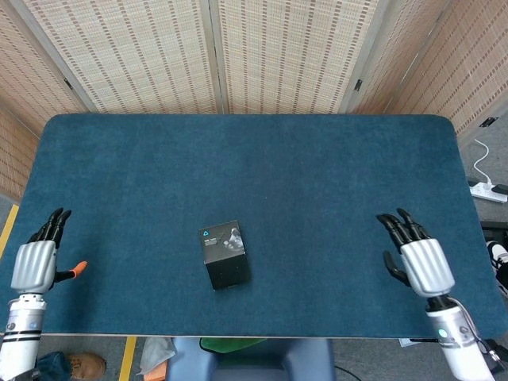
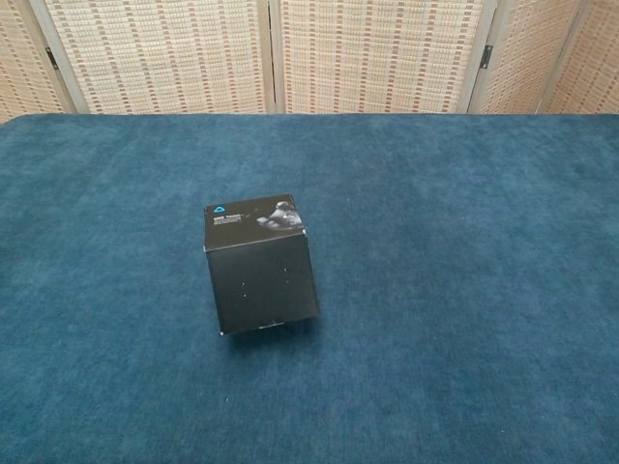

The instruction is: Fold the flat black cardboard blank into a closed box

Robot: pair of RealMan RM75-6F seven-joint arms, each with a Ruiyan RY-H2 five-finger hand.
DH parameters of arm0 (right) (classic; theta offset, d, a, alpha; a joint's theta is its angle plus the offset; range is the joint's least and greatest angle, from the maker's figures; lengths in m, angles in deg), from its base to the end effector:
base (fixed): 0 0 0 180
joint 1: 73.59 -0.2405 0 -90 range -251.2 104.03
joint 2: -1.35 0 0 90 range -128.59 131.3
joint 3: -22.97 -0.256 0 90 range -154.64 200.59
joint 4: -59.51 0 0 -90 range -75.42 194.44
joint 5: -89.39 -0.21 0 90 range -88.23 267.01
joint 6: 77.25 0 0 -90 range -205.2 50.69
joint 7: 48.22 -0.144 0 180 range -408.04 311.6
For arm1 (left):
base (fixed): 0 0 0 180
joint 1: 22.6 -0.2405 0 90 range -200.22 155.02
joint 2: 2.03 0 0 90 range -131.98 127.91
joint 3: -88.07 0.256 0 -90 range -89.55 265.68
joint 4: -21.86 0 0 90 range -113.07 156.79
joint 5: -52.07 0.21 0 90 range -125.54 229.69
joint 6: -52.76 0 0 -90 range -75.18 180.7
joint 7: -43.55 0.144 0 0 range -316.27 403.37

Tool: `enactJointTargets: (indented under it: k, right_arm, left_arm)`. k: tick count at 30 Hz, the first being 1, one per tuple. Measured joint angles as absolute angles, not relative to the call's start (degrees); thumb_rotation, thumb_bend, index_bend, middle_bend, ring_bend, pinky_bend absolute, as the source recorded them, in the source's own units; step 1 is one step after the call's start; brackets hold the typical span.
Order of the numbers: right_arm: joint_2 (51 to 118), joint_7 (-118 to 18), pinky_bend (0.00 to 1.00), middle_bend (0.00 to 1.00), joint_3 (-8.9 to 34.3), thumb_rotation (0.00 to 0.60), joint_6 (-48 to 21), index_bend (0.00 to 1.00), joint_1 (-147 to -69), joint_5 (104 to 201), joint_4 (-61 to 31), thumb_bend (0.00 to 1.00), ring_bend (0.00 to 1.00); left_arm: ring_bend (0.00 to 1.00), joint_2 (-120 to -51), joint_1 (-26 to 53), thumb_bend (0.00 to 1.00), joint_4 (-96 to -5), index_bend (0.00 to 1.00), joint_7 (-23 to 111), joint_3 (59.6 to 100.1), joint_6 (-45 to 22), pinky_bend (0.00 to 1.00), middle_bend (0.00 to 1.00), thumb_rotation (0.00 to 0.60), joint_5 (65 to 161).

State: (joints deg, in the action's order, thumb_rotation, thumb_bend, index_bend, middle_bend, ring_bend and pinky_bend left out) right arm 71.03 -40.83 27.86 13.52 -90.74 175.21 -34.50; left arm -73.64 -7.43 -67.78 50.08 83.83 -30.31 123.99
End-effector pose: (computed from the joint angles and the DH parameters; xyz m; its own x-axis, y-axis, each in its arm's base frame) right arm -0.2617 -0.2119 0.1219 0.4075 0.0408 0.9123 -0.8907 -0.2030 0.4069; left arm -0.3024 0.2398 0.1303 0.3932 -0.0279 0.9190 0.9181 0.0653 -0.3908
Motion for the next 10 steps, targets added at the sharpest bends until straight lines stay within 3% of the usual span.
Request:
enactJointTargets:
  k: [7, 10]
  right_arm:
    - [71.3, -48.8, 0.24, 0.14, 29.9, 0.600, 19.5, 0.12, -82.1, 175.3, -31.6, 0.47, 0.04]
    - [71.5, -51.9, 0.18, 0.13, 30.5, 0.600, 20.2, 0.10, -79.8, 175.8, -30.6, 0.47, 0.03]
  left_arm:
    - [0.18, -73.0, -12.9, 0.18, -69.8, 0.12, 48.7, 86.7, -37.4, 0.28, 0.14, 0.600, 130.1]
    - [0.06, -72.3, -13.9, 0.18, -71.1, 0.08, 49.0, 88.2, -37.7, 0.16, 0.06, 0.600, 132.1]
